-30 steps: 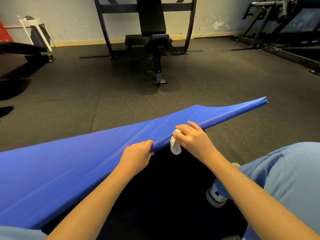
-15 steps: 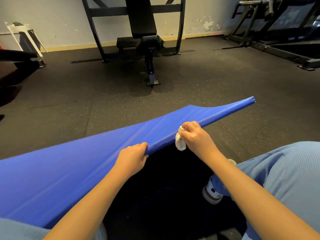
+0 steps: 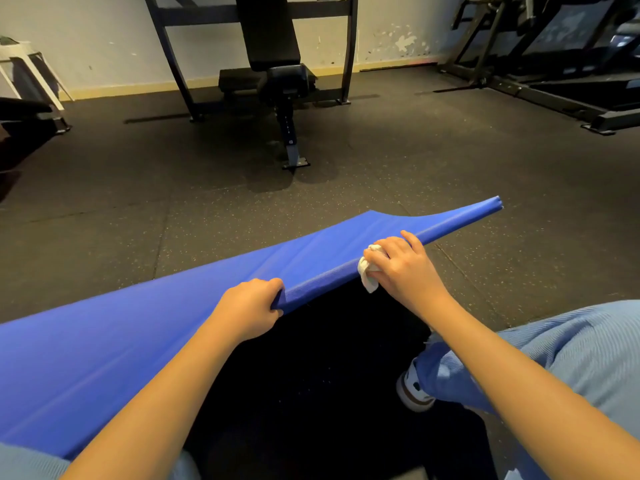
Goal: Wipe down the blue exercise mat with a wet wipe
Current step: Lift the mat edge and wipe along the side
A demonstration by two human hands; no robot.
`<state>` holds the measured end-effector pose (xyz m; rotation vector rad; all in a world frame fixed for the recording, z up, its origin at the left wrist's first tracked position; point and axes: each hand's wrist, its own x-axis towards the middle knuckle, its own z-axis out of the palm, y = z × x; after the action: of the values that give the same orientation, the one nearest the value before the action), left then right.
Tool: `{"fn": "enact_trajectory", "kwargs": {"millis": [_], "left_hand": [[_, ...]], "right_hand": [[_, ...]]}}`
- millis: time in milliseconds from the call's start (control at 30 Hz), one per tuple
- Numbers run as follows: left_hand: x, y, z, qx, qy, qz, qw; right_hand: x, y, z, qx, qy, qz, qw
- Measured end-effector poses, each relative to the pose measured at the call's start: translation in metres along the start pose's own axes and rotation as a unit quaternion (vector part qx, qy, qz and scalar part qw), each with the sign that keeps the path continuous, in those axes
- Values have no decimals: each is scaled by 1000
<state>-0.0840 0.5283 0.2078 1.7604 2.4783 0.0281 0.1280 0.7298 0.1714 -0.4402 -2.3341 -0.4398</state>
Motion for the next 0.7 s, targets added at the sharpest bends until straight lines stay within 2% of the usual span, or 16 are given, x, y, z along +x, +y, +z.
{"fn": "enact_trajectory", "kwargs": {"millis": [100, 167, 300, 400, 700], "left_hand": [[4, 8, -1, 10, -25, 19, 999], [12, 20, -3, -27, -23, 34, 999], [39, 60, -11, -100, 36, 28, 994], [56, 67, -19, -82, 73, -2, 994], [81, 66, -23, -84, 59, -23, 994]], "right_hand": [[10, 10, 2, 24, -9, -46, 999], [20, 11, 0, 50, -7, -71, 996], [50, 6, -3, 45, 2, -143, 989], [63, 9, 2, 49, 6, -134, 990], [59, 63, 5, 101, 7, -110, 989]]}}
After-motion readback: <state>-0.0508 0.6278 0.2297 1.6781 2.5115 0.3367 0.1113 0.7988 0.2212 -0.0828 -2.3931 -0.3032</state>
